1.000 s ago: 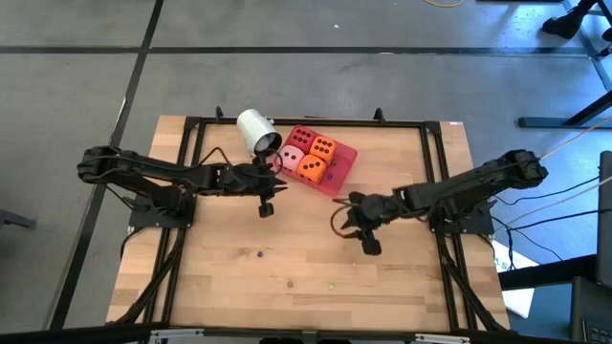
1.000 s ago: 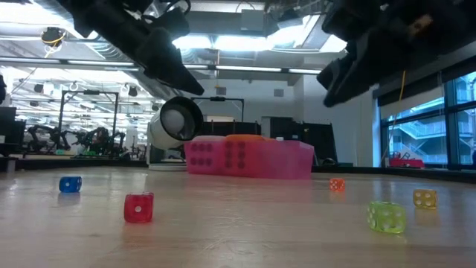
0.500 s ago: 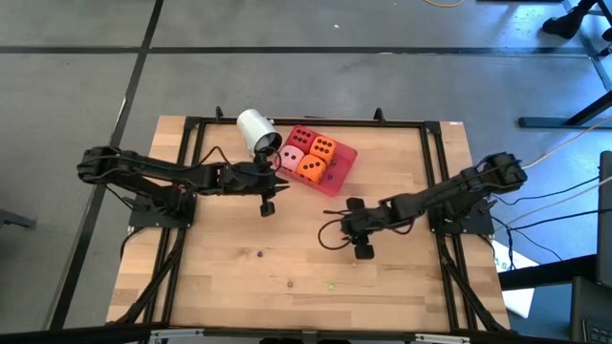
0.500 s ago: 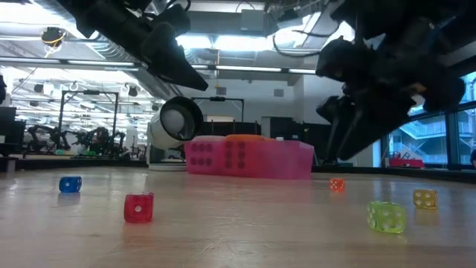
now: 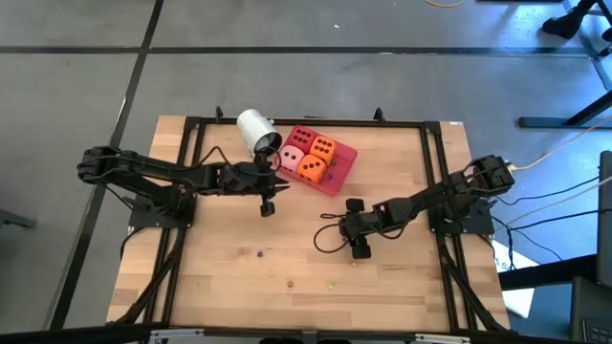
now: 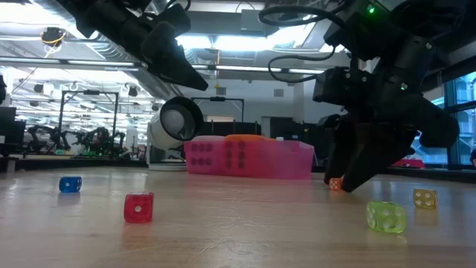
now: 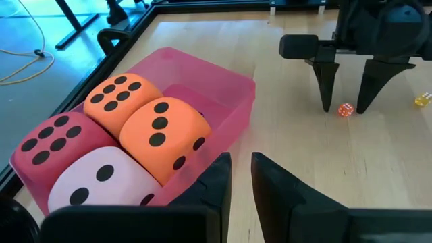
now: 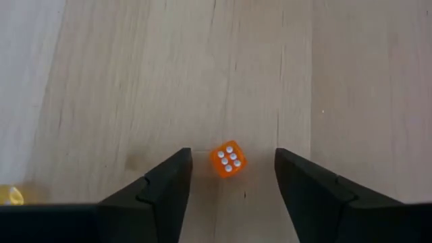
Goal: Pick & Place Dice
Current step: Put the small orange die into the red bin
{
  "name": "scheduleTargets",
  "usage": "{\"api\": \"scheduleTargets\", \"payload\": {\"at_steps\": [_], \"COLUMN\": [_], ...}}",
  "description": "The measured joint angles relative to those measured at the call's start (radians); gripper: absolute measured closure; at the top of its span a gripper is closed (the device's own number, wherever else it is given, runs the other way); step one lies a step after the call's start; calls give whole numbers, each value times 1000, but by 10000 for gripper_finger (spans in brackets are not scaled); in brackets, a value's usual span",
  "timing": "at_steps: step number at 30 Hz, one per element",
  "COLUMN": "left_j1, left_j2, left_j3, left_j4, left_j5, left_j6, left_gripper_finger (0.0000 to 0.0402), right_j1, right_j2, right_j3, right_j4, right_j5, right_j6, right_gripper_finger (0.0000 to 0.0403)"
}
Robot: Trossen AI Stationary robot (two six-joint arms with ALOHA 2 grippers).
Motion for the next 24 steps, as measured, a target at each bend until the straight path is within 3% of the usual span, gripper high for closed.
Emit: {"api": "scheduleTargets", "payload": {"at_steps": [9, 24], "left_j1": [0, 0], "left_j2": [0, 1], "left_j3": [0, 0], "left_j4": [-3, -4], "left_j5": [0, 0], "left_j6": [0, 0], "left_gripper_finger": [350, 350], "right_j1": [0, 0], "right_j2": [13, 15], "right_j3": [1, 1], "right_j4": [18, 22], "right_j5": [-5, -8], "right_j6": [31, 104], "right_gripper_finger": [199, 289]}}
